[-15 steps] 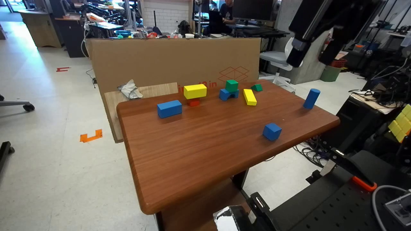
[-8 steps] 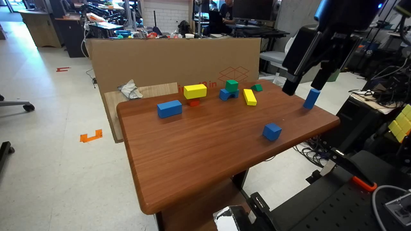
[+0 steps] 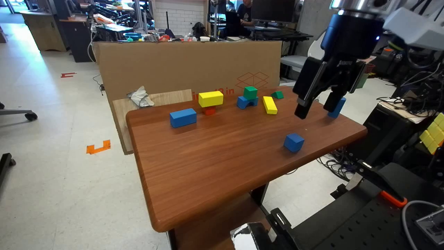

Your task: Pick up the square blue block and put it on the square green block

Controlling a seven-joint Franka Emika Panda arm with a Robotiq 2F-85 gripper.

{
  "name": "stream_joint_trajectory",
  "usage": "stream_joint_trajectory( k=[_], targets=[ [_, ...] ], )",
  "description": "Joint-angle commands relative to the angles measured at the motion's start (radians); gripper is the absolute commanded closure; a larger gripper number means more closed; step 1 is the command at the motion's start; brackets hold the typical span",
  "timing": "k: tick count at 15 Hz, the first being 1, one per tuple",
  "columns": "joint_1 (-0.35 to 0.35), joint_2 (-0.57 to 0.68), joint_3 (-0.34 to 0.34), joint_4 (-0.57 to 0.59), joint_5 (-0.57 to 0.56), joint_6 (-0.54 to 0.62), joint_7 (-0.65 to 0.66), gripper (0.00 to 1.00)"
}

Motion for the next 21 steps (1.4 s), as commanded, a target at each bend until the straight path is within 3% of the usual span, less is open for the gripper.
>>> stream_joint_trajectory(
  k=[1,17,18,19,21],
  targets=[
    [-0.016,0.073,0.013,0.038,0.009,0.029,-0.020,0.00],
    [-0.011,0.276,0.030,0.166,-0.056,0.012,0.025,0.00],
    [-0.011,0.284,0.032,0.171,-0.056,0.011,0.025,0.25],
    [-0.011,0.290,0.034,0.176,-0.055,0.013,0.025,0.26],
    [-0.014,0.296,0.037,0.182,-0.049,0.012,0.023,0.42]
  ],
)
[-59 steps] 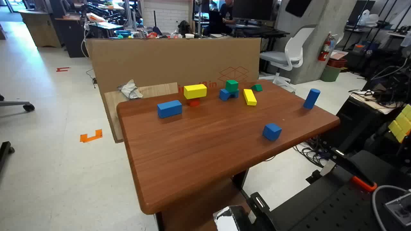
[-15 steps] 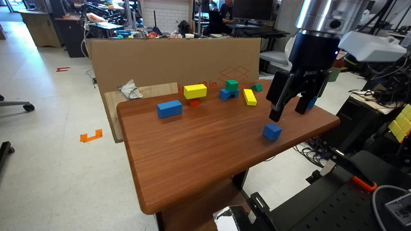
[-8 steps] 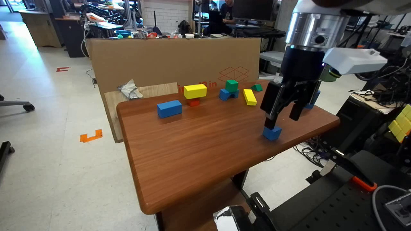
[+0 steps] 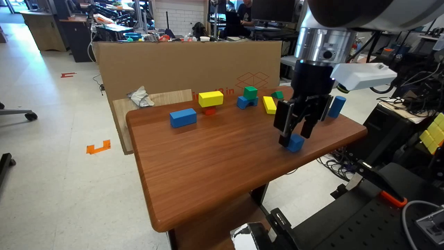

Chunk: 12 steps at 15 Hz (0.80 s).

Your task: Pick up the square blue block and put it on the square green block

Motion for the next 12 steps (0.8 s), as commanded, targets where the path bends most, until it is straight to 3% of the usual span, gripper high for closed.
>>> stream_joint_trajectory(
  k=[1,6,12],
  targets=[
    [-0.016,0.023,0.017,0.028,-0.015,0.003,0.016,0.50],
    [-0.016,-0.007,0.014,0.053,-0.001,-0.056,0.054,0.88],
    [-0.014,-0.083,0.001,0.138,0.002,-0.166,0.159,0.92]
  ],
)
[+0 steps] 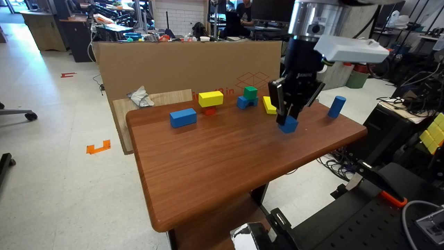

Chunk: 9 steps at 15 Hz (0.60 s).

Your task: Pick up the square blue block and put it on the square green block

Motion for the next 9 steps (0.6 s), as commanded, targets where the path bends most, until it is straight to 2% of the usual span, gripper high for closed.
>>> stream_joint_trajectory(
  k=[1,6,9],
  targets=[
    [-0.013,-0.074,0.005,0.066,0.005,-0.120,0.039,0.92],
    [-0.019,-0.082,0.000,0.210,0.001,-0.251,0.051,0.92],
    [-0.027,-0.057,-0.001,0.278,0.001,-0.261,0.039,0.92]
  ],
)
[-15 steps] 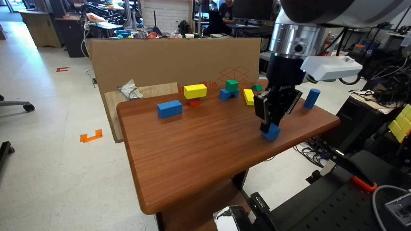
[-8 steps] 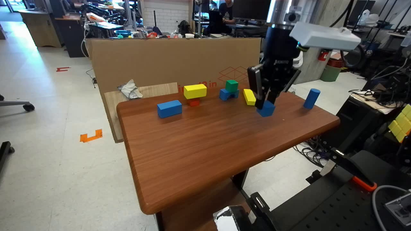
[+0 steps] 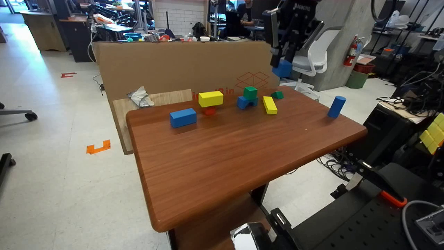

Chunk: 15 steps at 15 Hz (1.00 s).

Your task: Pick up the square blue block and put it on the square green block

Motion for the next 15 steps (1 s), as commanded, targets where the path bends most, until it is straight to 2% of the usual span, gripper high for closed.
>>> stream_joint_trajectory(
  k=[1,8,15],
  targets=[
    [-0.015,0.035,0.000,0.092,-0.004,-0.039,-0.010,0.92],
    [-0.027,0.145,0.003,0.235,-0.006,-0.049,-0.041,0.92],
    [-0.019,0.273,0.005,0.370,-0.053,-0.126,-0.082,0.92]
  ],
)
